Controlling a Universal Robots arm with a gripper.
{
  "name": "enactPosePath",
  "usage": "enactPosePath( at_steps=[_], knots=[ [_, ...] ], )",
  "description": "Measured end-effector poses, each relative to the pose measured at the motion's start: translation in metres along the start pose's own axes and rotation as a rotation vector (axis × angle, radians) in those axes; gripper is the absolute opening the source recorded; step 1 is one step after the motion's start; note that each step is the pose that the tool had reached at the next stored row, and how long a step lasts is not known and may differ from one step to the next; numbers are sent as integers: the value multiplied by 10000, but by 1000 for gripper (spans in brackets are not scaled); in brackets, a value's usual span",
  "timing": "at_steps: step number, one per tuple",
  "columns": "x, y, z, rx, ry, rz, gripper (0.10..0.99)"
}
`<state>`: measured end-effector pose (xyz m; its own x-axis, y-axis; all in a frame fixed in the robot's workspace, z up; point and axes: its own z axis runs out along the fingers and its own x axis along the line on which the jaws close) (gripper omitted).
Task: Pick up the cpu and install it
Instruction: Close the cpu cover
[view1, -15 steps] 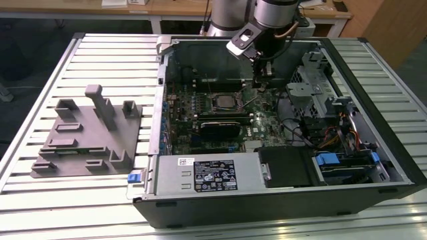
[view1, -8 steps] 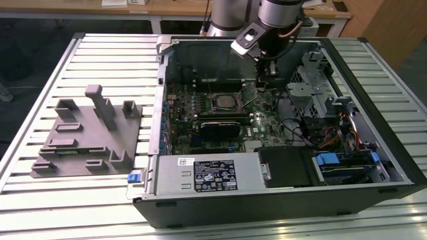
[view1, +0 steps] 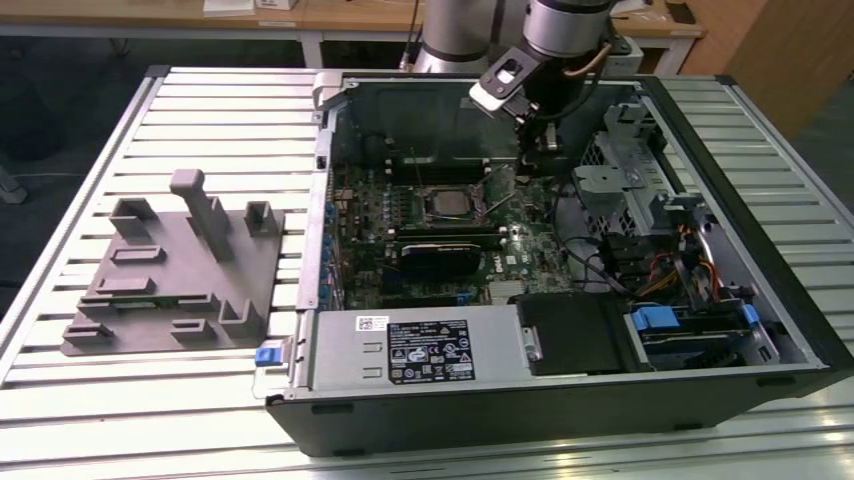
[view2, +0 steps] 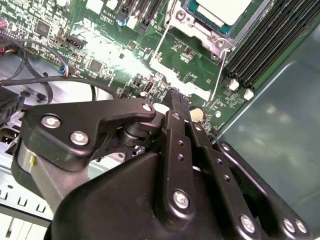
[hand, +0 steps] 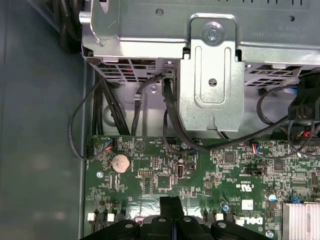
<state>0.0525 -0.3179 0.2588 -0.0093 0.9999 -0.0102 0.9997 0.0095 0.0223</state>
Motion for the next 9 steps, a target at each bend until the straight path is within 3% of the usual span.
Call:
enactPosePath(
  at_steps=[9],
  knots=[
    [21, 52, 47, 5, 0, 0, 106]
  ],
)
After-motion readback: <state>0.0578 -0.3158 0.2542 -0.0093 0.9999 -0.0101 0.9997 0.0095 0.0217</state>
